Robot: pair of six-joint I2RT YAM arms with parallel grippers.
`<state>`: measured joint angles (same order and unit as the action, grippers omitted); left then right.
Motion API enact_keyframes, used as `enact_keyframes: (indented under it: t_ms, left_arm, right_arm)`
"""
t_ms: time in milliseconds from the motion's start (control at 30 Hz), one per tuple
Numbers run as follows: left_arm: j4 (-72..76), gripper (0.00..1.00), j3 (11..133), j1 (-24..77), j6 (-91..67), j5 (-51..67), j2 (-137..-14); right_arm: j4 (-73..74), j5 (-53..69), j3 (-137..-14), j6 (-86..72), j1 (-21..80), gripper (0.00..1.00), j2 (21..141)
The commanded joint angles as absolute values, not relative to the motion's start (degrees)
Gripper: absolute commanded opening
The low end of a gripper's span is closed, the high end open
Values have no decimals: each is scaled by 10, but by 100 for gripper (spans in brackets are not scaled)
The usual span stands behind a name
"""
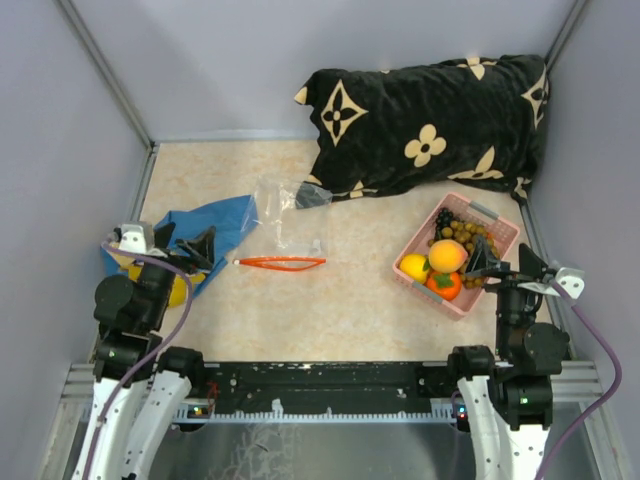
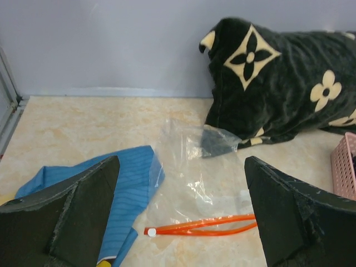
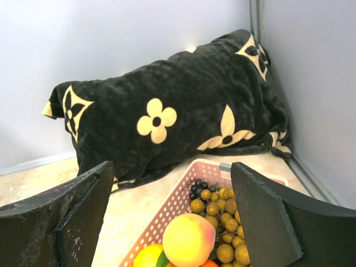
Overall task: Place the food in the zip-top bag and seal the zipper
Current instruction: Pick up the zipper food storage bag at the center of the board.
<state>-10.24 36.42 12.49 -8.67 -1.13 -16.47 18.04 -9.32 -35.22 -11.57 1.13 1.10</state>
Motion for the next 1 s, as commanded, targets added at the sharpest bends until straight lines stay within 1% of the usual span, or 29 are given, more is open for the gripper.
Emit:
enact_keyframes:
  t_ms: [0, 233, 333, 633, 833, 967]
  left_arm:
    - [-115, 100, 384, 123, -52, 21, -247]
    - [-148, 100, 428, 143, -5, 88, -410]
    - [-190, 100, 466, 175, 18, 80, -477]
    - [-254, 100, 517, 311, 115, -77, -632]
    - [-265, 99, 501, 417, 194, -205, -688]
    - [-264, 99, 505, 462, 220, -273, -743]
  right_arm:
    - [152, -84, -350, -109, 24, 86, -1]
    - [155, -93, -351, -106, 55, 86, -2]
    - [155, -91, -351, -107, 66, 86, -1]
    - [162, -95, -351, -106, 117, 86, -2]
    - [158, -96, -350, -104, 153, 86, -2]
    - [162, -100, -352, -104, 154, 86, -2]
